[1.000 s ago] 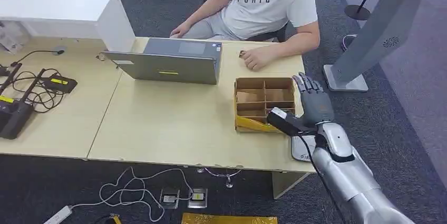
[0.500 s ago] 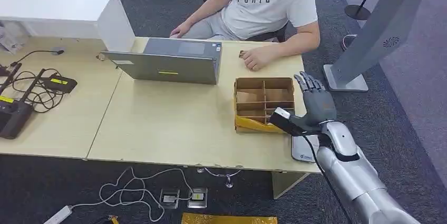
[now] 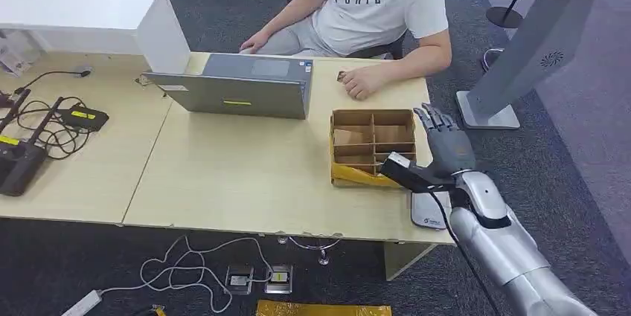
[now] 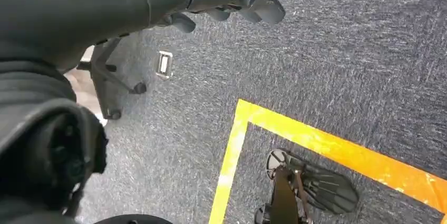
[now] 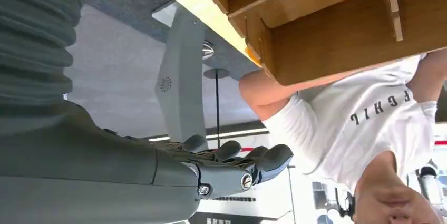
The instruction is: Pass the card to the sensor for recognition and then transmit it.
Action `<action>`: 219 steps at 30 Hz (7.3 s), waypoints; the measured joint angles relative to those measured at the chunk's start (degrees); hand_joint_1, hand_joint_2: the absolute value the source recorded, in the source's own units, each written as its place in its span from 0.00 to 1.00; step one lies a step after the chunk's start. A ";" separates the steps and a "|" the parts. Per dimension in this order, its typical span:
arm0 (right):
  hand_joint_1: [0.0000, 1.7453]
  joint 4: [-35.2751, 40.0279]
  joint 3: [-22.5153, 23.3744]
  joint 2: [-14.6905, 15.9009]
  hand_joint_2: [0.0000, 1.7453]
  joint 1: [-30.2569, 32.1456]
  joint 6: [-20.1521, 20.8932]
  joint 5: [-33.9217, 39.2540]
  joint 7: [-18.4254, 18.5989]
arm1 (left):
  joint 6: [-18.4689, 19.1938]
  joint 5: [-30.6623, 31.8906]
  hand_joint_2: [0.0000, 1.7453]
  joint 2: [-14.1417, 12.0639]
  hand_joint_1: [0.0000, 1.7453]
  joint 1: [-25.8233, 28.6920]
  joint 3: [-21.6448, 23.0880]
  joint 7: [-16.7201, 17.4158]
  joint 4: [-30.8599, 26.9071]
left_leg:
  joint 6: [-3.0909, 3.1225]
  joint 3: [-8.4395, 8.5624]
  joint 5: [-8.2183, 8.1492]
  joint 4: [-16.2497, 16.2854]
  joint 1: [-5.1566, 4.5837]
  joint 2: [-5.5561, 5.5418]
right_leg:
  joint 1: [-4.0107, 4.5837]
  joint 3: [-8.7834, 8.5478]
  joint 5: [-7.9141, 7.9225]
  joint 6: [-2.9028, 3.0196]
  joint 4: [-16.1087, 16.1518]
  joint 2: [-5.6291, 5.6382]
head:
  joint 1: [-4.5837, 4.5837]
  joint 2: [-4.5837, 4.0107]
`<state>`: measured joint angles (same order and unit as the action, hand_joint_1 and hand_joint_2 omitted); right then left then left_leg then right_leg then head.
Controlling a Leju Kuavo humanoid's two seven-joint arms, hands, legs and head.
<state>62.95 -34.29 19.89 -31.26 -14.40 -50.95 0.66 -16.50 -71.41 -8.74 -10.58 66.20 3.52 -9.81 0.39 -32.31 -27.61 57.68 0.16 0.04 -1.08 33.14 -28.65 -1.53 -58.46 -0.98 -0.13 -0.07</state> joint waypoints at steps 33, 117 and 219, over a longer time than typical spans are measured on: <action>0.00 -0.52 -1.29 2.84 1.00 -1.78 0.09 -3.06 -1.22 | 0.53 -0.04 0.00 -0.39 0.00 -0.53 -0.13 1.01 0.00 | 0.00 -0.01 0.00 0.00 0.00 0.00 | 0.00 -0.01 0.00 0.00 0.00 0.00 | 0.00 0.02; 0.00 -0.37 -12.22 0.37 1.00 -1.54 6.27 -0.26 1.35 | 0.85 -0.28 0.00 -0.79 0.00 -0.60 -0.11 1.09 0.00 | 0.00 -0.01 0.00 -0.01 0.01 -0.01 | 0.00 -0.01 0.00 0.00 -0.01 -0.01 | 0.00 0.00; 1.00 1.71 -9.70 -1.18 1.00 -3.06 3.50 -0.28 0.00 | -0.20 -1.05 0.00 -0.79 0.00 0.25 -0.11 1.25 0.00 | -0.01 0.04 0.01 0.00 0.03 0.00 | 0.02 -0.02 0.00 0.00 -0.01 0.02 | 0.00 0.00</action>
<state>64.65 -44.00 18.71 -34.32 -10.91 -51.23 0.66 -16.70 -72.46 -9.53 -10.33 66.10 4.76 -9.81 0.39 -32.27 -27.60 57.68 0.18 0.04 -1.06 33.11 -28.65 -1.53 -58.47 -0.96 -0.13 -0.07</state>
